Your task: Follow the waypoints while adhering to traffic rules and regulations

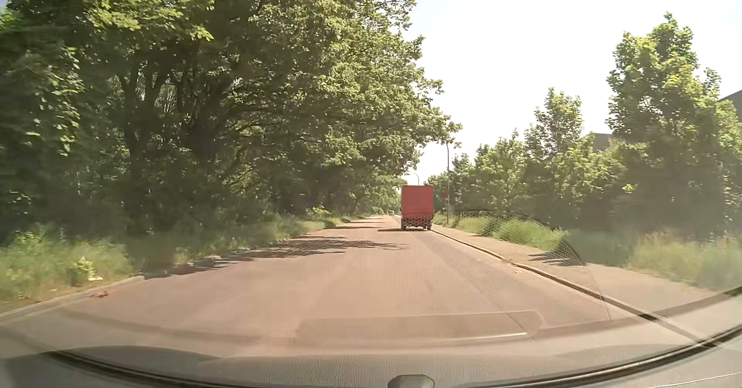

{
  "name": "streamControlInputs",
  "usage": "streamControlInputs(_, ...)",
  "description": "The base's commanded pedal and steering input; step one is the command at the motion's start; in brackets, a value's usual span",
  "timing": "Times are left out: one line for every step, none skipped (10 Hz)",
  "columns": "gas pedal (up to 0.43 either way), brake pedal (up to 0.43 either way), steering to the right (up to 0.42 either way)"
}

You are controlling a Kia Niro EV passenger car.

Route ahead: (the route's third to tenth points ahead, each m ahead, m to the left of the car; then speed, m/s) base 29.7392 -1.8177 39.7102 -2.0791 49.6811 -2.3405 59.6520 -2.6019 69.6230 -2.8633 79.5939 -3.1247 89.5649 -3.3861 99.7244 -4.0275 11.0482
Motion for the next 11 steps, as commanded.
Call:
streamControlInputs(0.209, 0.000, -0.003)
streamControlInputs(0.209, 0.000, -0.003)
streamControlInputs(0.209, 0.000, -0.003)
streamControlInputs(0.209, 0.000, -0.003)
streamControlInputs(0.209, 0.000, -0.004)
streamControlInputs(0.209, 0.000, -0.004)
streamControlInputs(0.209, 0.000, -0.005)
streamControlInputs(0.209, 0.000, -0.005)
streamControlInputs(0.209, 0.000, -0.005)
streamControlInputs(0.209, 0.000, -0.005)
streamControlInputs(0.209, 0.000, -0.005)
